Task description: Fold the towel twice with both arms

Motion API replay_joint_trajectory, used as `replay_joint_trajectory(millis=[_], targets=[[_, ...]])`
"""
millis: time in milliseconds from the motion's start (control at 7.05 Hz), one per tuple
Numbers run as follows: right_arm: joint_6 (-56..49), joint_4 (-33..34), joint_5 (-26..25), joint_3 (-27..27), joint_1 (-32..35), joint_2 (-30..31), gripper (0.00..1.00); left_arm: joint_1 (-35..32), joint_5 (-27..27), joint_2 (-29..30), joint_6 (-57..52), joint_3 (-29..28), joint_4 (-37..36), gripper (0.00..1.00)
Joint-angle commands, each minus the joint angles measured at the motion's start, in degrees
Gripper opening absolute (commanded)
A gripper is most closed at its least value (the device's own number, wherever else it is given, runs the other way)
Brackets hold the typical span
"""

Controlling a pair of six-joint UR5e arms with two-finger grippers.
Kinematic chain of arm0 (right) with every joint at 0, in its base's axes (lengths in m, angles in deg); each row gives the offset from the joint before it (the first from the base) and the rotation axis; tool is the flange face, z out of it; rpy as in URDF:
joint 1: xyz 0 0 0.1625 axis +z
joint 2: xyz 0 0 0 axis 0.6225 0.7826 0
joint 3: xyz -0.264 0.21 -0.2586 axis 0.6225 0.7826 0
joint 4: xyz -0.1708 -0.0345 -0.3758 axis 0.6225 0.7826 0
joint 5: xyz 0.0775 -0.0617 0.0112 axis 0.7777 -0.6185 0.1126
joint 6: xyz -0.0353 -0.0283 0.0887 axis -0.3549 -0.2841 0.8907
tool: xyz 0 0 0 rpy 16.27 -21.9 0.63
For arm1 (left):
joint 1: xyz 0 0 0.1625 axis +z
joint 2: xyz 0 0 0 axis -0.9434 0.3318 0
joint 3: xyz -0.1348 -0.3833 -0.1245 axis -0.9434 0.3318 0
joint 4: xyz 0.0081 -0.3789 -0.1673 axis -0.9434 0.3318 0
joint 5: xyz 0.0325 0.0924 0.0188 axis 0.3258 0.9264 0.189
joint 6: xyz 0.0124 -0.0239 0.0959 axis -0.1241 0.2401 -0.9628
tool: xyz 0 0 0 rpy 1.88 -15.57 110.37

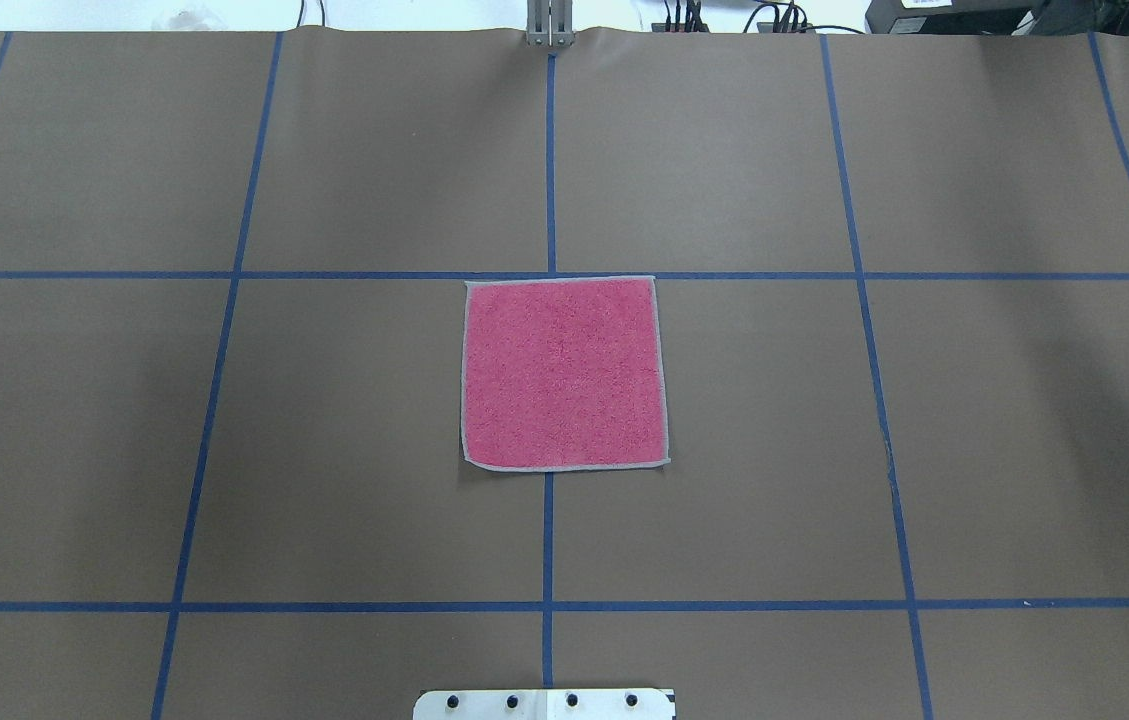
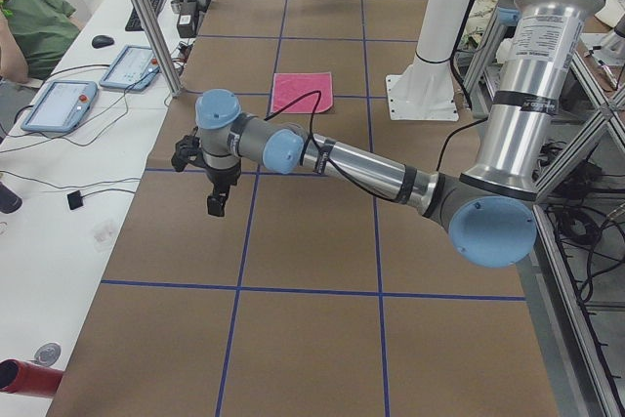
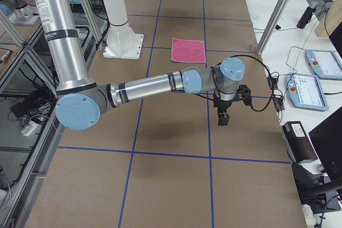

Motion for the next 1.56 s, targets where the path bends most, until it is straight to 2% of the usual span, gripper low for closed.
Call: replay_joint_trajectory(millis=[0,142,426,567,709,851,993,1135,1419], targets=[[1.68,-0.39,-2.35,-1.08,-6.83,-3.88,1.0,10.64,0.07,7.42,20.88,0.15,3.73,1.0],[9.27,-4.56,-3.64,-2.22,-11.92,-4.49,1.0,16.35,-0.02,8.4,35.76,-0.98,5.93,1.0],[32.35,-19.04,-3.48,-2.14,-18.09,-2.14,1.0,26.82,0.51,9.29,60.41,0.68,19.24,1.0],[37.94,-26.16,-1.65,-2.23,-19.95,-1.17,1.0,31.3,4.6,9.21,69.48,0.94,25.75,1.0],[44.61,-27.71,1.41,-2.23,-21.79,-1.16,1.0,37.61,11.17,9.73,78.19,1.12,27.65,1.0],[51.81,-29.46,1.62,-2.66,-23.46,-1.59,1.0,43.33,16.11,11.21,80.89,1.03,27.75,1.0],[56.93,-34.44,1.36,-2.41,-26.44,-1.6,1.0,47.83,19.81,12.27,83.44,1.03,27.75,1.0],[62.29,-36.4,1.44,-2.32,-28.3,-2.12,1.0,50.66,22.28,12.98,85.99,1.12,27.75,1.0],[62.69,-36.69,1.88,-3.01,-30.15,-2.47,1.0,54.45,24.14,13.77,86.54,0.86,27.75,0.97]])
